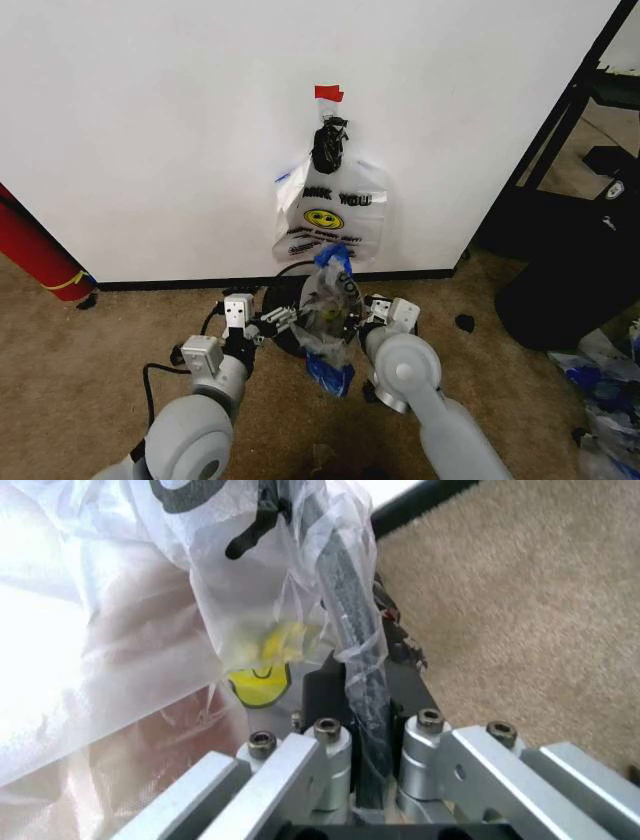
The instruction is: Pick up the garbage bag from the wall and place it over the trash bin.
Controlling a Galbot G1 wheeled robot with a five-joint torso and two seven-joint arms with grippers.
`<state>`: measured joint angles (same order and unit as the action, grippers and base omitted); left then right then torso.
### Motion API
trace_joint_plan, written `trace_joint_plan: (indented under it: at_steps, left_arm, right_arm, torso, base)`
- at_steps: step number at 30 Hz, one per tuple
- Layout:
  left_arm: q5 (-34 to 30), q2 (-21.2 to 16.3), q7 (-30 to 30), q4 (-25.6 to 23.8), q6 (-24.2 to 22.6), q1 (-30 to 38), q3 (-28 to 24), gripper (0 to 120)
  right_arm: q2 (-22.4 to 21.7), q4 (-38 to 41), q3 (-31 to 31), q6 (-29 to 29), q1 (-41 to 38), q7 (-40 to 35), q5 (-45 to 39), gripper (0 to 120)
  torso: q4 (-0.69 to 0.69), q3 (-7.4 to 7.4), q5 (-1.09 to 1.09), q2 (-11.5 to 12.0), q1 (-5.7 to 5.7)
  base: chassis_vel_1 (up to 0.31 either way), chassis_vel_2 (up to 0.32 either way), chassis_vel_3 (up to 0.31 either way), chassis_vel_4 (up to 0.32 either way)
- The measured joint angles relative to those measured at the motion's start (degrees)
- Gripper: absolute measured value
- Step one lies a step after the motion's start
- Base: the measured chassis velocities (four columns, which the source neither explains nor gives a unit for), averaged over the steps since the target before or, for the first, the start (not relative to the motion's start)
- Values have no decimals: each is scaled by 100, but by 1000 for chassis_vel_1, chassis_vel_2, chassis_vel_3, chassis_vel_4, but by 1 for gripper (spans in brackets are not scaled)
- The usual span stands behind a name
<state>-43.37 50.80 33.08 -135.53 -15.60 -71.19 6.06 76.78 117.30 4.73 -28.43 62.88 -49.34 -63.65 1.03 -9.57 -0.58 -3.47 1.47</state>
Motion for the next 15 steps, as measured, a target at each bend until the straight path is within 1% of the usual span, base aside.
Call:
trace_joint_plan:
  at_steps: [1,3,4,6,7,8,10,11,13,14,15]
  left_arm:
    - [0,0,0,0,0,0,0,100]
    - [-143,-145,-25,-115,-36,90,17,100]
    - [-327,-299,-44,-243,-85,220,13,100]
    - [-551,-475,-73,-373,-150,419,-33,100]
    - [-700,-558,-87,-434,-190,537,-66,100]
    - [-700,-558,-87,-434,-190,537,-66,100]
    - [-1191,-771,-80,-570,-346,944,-166,100]
    - [-1635,-915,-62,-627,-492,1305,-262,100]
    - [-2245,-1058,-13,-625,-711,1800,-434,100]
    - [-2584,-1113,62,-568,-869,2153,-615,100]
    - [-2584,-1113,62,-568,-869,2153,-615,100]
  right_arm:
    - [0,0,0,0,0,0,0,0]
    - [-51,126,31,57,158,125,88,0]
    - [-97,256,47,67,303,167,137,0]
    - [-137,385,63,68,440,216,223,0]
    - [-146,433,74,68,489,242,270,0]
    - [-146,433,74,68,489,242,270,0]
    - [-152,513,88,64,569,312,414,0]
    - [-147,555,94,59,609,359,510,0]
    - [-141,594,97,57,661,443,651,0]
    - [-141,630,99,57,700,503,733,0]
    - [-141,630,99,57,700,503,733,0]
  torso:
    - [0,0,0,0,0]
    - [0,0,0,0,0]
    - [0,0,0,-1,0]
    - [0,0,0,-1,0]
    - [1,0,-1,-1,0]
    - [1,0,-1,-1,0]
    - [0,0,0,-1,0]
    - [1,0,1,-1,0]
    - [0,0,1,-1,0]
    - [0,0,2,-1,0]
    - [0,0,2,-1,0]
  base:
    - [0,0,0,0]
    - [0,0,0,0]
    - [0,0,0,0]
    - [0,0,0,0]
    - [0,0,0,0]
    - [0,0,0,0]
    - [0,0,0,0]
    - [0,0,0,0]
    - [0,0,0,0]
    - [0,0,0,0]
    - [0,0,0,0]
